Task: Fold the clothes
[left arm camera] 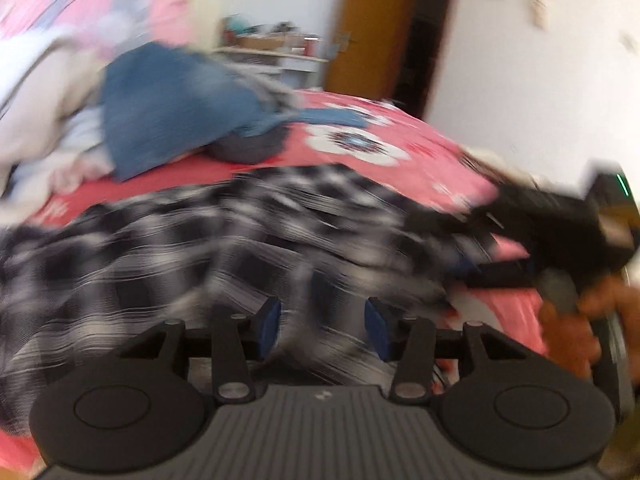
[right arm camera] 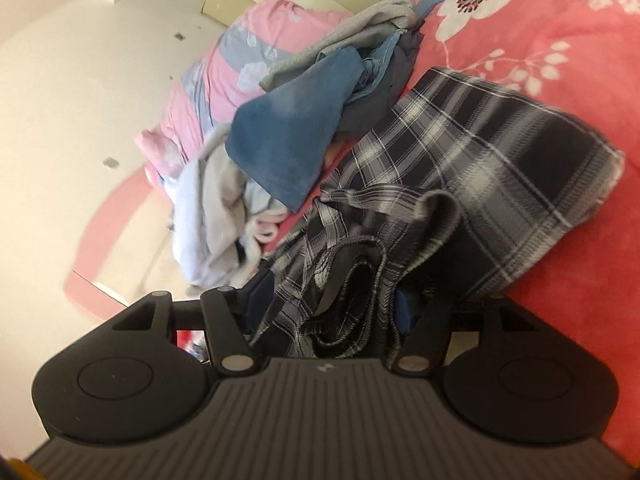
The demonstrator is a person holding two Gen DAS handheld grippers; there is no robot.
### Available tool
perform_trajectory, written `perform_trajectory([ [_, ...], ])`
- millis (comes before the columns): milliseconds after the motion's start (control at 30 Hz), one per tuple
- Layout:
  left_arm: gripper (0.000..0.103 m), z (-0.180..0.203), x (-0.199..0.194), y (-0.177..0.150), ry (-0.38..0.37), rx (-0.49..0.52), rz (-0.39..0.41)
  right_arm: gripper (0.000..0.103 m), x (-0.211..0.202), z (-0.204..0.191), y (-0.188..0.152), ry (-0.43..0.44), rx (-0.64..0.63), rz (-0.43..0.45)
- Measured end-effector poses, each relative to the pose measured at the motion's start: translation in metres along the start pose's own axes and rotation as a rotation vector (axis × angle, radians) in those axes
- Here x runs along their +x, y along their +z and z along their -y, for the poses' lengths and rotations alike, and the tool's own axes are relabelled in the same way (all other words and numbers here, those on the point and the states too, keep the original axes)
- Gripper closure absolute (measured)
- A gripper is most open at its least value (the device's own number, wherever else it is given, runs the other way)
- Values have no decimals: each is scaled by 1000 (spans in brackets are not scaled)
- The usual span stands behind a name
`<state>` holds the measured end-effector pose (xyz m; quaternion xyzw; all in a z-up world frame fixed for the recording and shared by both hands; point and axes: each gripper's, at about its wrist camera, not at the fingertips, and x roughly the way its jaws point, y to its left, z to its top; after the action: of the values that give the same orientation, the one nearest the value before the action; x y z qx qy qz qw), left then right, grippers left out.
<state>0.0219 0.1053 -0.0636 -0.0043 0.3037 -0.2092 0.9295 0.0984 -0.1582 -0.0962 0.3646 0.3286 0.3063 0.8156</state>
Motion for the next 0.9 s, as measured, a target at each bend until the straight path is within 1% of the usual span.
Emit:
perform_trajectory([
  [67,56,16,-3,-9,-46,82,-16,44,0,-3,-2,-14,-12,4],
  [200,56,35,-13,-27,-156,224,-66,44,-5,1,-3,-15,8,5],
  [267,56,39,-18,-37,-179,267,-97,44,-7,2,-4,-13,11,5],
  [333,56,39,-24,-45,-154,282,-115,44,-8,3,-4,-12,15,6],
  [400,56,31,-28,-47,-114,244,-113,44,-10,4,-5,-10,18,7],
  [467,56,20,-33,-44,-64,179,-86,44,-11,4,-6,-7,21,8],
  [533,56,11,-37,-40,10,129,-40,44,-10,5,-6,-1,24,9],
  [600,56,7,-41,-35,91,126,9,44,-9,6,-5,2,28,10],
  [667,54,7,-42,-30,148,144,38,44,-10,6,-5,7,33,10],
  [767,54,3,-37,-24,183,131,45,44,-9,9,-5,12,46,9],
  [900,54,-5,-23,-19,186,27,49,47,1,7,-5,25,45,-6],
])
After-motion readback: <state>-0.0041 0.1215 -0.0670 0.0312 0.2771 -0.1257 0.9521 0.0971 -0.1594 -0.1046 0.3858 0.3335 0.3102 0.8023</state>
